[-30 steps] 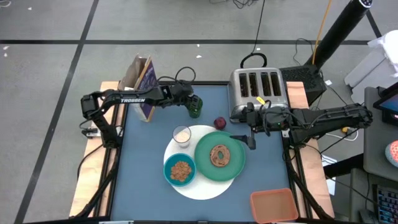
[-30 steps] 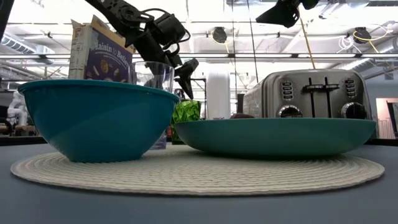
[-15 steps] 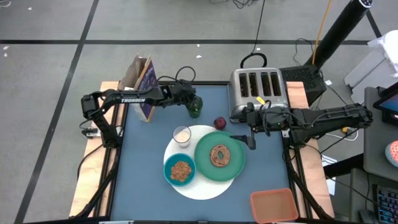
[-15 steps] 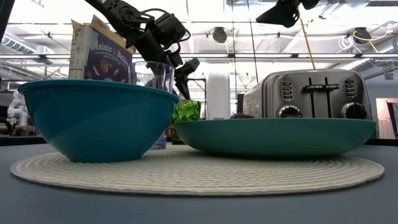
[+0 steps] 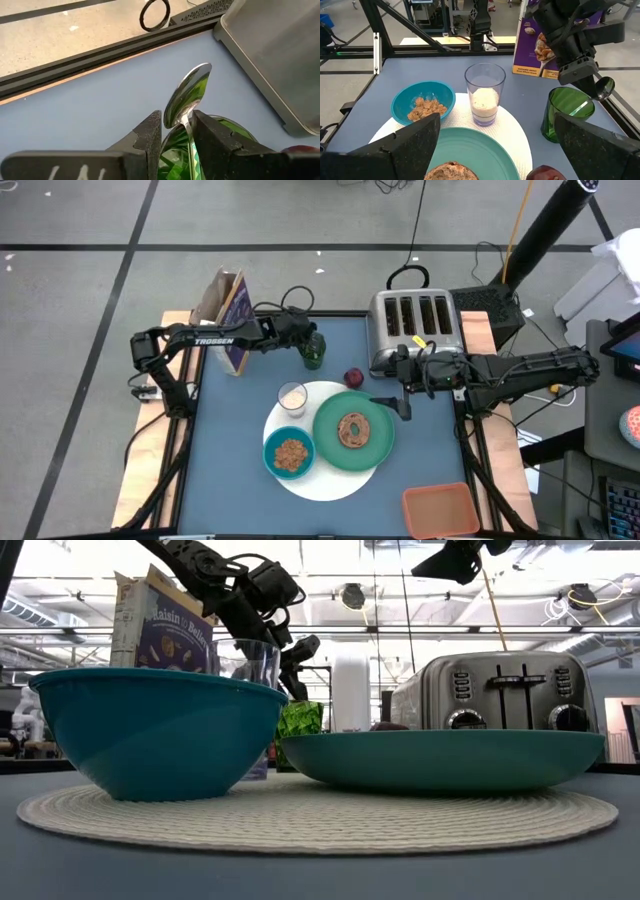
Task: Arrange a breakfast setting
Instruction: Put the spoon beside the blue bowl from the green drinking glass
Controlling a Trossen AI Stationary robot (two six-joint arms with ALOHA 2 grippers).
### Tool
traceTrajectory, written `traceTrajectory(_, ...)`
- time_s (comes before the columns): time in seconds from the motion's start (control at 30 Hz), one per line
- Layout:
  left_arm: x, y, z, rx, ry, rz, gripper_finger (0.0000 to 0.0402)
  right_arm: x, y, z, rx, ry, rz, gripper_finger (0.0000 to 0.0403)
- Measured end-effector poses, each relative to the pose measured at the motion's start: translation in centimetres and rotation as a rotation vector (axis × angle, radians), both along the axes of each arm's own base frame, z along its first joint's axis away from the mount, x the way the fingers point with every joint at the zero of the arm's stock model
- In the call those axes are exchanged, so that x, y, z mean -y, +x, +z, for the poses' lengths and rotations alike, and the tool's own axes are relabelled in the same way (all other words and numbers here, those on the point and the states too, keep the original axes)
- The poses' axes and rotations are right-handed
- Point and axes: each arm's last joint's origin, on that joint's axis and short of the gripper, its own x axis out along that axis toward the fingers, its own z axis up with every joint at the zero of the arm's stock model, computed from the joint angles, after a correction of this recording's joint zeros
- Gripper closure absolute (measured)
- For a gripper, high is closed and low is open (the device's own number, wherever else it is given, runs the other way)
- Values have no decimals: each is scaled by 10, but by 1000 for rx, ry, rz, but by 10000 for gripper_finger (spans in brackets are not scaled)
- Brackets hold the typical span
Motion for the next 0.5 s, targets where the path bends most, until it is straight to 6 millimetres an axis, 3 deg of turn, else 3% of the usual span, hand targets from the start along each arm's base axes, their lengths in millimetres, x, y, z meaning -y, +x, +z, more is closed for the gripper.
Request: traceTrajectory(0.5, -1, 2, 2, -39, 75, -80, 289, 0, 0, 0, 0, 0, 0, 23)
